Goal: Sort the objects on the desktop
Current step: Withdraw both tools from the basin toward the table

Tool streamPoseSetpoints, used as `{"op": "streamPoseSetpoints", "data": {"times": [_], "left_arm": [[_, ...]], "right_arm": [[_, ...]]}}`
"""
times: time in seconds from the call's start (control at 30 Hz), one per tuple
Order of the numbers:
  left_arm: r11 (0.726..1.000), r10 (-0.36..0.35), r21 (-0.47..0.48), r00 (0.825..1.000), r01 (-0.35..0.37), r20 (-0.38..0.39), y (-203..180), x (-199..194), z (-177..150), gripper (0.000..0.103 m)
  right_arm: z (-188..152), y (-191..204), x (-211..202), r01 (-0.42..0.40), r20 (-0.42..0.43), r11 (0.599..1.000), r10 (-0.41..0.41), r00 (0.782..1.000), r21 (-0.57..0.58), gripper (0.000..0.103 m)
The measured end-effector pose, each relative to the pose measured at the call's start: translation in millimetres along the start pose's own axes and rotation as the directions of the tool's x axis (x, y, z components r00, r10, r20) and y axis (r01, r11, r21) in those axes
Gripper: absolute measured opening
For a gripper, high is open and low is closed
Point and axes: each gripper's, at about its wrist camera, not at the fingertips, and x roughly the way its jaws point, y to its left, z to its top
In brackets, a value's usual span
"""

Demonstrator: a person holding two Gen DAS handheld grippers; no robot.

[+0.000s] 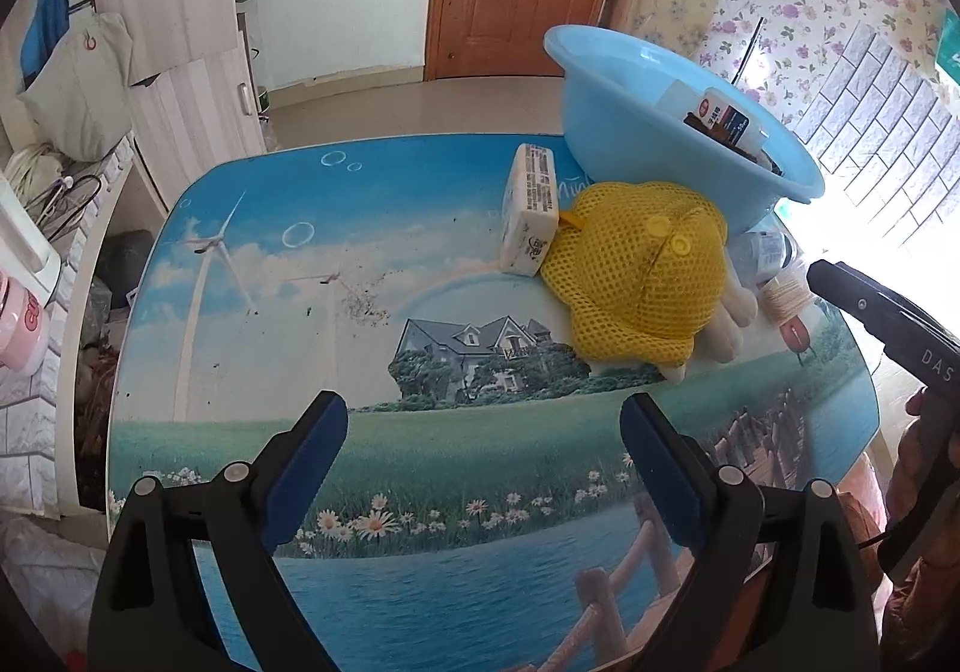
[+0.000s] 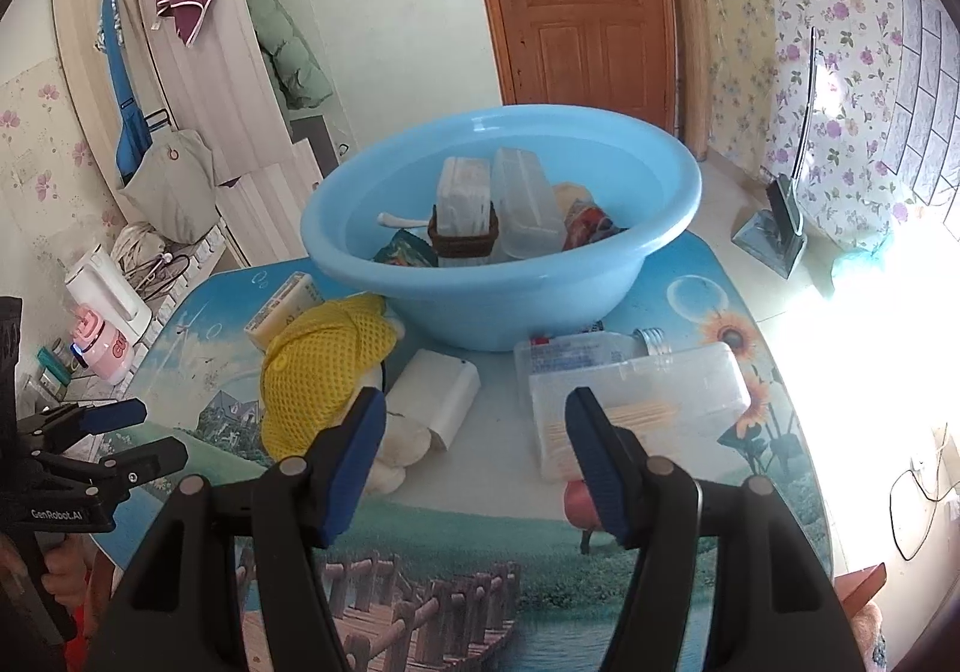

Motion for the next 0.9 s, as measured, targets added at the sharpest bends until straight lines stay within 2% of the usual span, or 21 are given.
{"op": "streamPoseSetpoints", "data": {"times": [0.33,0.53,0.77,0.8,0.83,0.9], "left_arm": [[0.999,-0.042,0.003,0.998,0.042,0.045,1,-1,-4,0.092],[0.998,-0.066,0.004,0.996,0.066,0.052,-7,3,-3,0.092],[0.991,-0.131,0.040,0.989,0.129,0.061,-32,13,9,0.094],[0.990,-0.138,0.047,0.988,0.136,0.063,-36,15,12,0.095],[0.989,-0.140,0.054,0.988,0.136,0.065,-40,18,15,0.095],[0.989,-0.136,0.065,0.988,0.132,0.067,-47,24,21,0.095]], "right_arm": [[-9,-10,-6,0.016,0.014,0.999,-0.016,1.000,0.027,0.062],[-11,-15,-17,0.039,0.069,0.999,-0.040,0.997,0.014,0.062],[-13,-31,-10,0.062,0.041,0.997,-0.064,0.997,0.036,0.062],[-15,-32,-9,0.070,0.037,0.997,-0.071,0.997,0.034,0.066],[-15,-34,-8,0.086,0.032,0.996,-0.087,0.996,0.034,0.080],[-17,-38,-7,0.126,0.039,0.991,-0.128,0.991,0.038,0.097]]}}
